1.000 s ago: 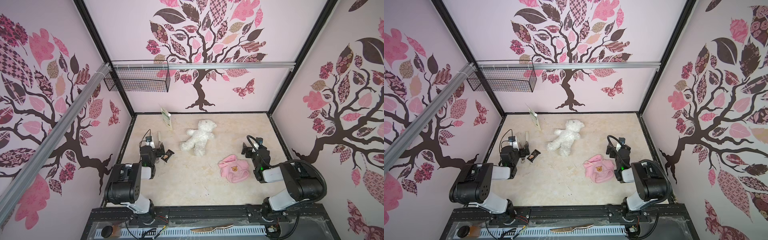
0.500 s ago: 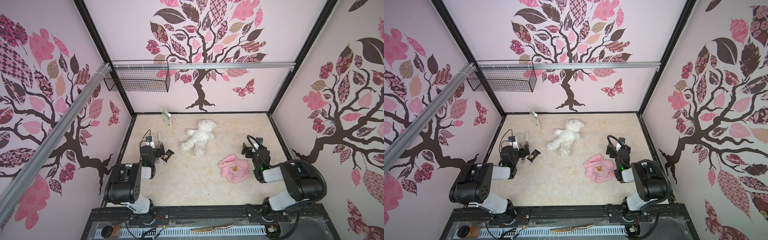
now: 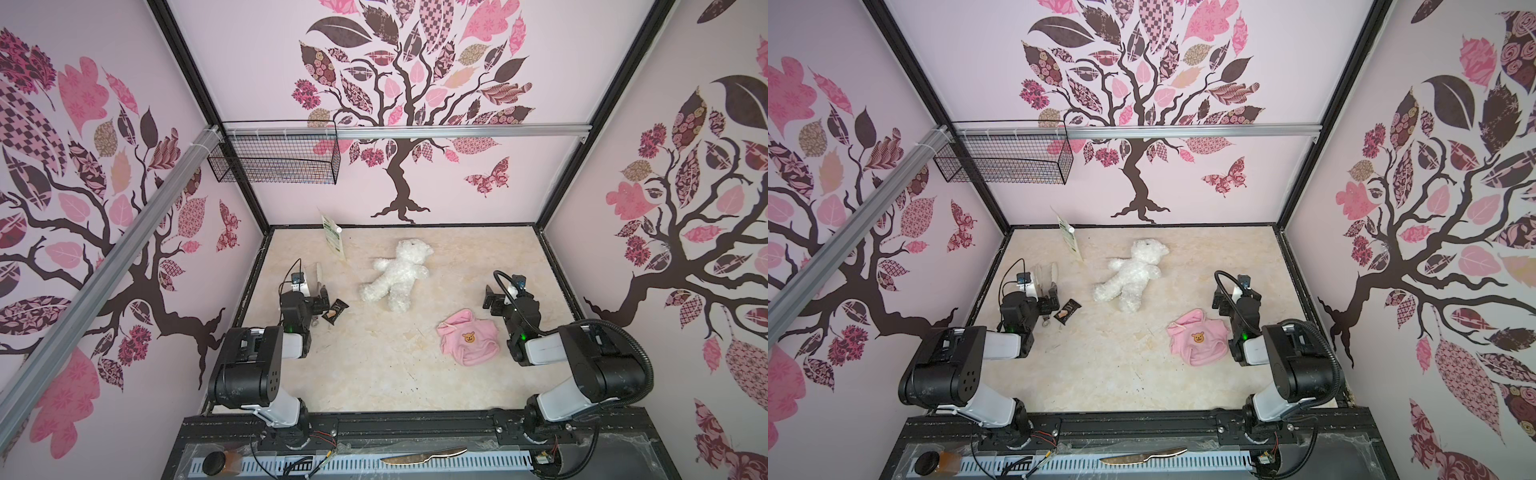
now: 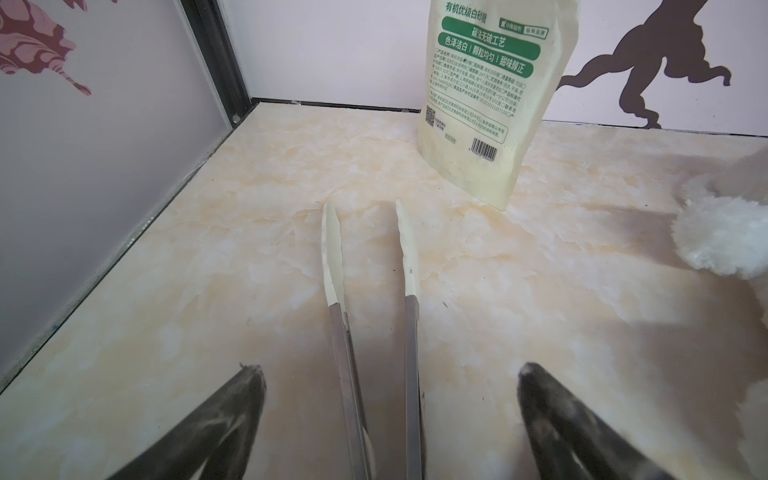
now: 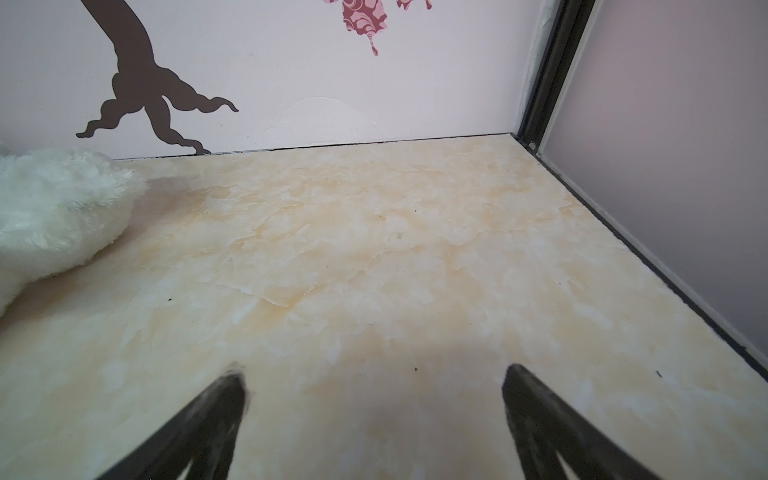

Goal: Dress the teddy bear

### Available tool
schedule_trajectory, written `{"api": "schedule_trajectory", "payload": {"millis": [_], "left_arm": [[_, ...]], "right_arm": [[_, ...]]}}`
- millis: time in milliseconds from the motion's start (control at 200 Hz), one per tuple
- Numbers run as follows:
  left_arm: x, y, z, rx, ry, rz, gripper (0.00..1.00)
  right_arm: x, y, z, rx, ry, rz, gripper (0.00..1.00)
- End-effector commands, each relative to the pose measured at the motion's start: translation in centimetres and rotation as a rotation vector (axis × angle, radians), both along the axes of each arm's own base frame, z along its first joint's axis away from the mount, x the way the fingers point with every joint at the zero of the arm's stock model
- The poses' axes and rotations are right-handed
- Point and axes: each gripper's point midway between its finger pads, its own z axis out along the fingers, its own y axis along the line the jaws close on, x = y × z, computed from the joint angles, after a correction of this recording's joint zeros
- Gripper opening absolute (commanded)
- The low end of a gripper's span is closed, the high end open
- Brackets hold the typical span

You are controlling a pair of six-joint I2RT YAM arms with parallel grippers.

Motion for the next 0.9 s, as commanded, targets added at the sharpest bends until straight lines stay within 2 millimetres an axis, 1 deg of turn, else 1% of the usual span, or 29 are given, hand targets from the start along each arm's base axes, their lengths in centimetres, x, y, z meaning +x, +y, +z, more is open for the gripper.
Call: {"api": "schedule_trajectory", "payload": {"millis": [0, 600, 680, 740, 810, 860, 895], "left_arm": [[0.4, 0.0, 1.0, 0.008, -0.026, -0.005, 0.97], [0.2, -0.1, 1.1, 0.014, -0.039, -0.016, 0.97], [-0.2, -0.2, 2.5, 0.022, -0.089, -0.007, 0.97], [-0.5, 0.2, 3.3, 0.024, -0.056, 0.021, 0.97], [-0.9, 1.6, 4.1, -0.027, 0.018, 0.128, 0.97], [-1.2, 3.2, 5.0, -0.089, 0.044, 0.255, 0.97], [-1.4, 3.6, 5.3, -0.114, 0.066, 0.298, 0.97]], "right_arm": [[0.5, -0.2, 0.9, 0.009, -0.03, -0.009, 1.0], [0.3, -0.2, 1.0, 0.004, -0.037, -0.009, 1.0], [-0.1, -0.9, 2.6, 0.0, -0.089, -0.063, 1.0], [-0.2, -1.4, 3.6, -0.001, -0.083, -0.091, 1.0], [-0.5, -1.9, 5.4, 0.019, -0.09, -0.134, 1.0], [-0.9, -2.8, 6.5, 0.113, -0.101, -0.202, 1.0], [-1.1, -2.8, 7.5, 0.155, -0.113, -0.212, 1.0]]}}
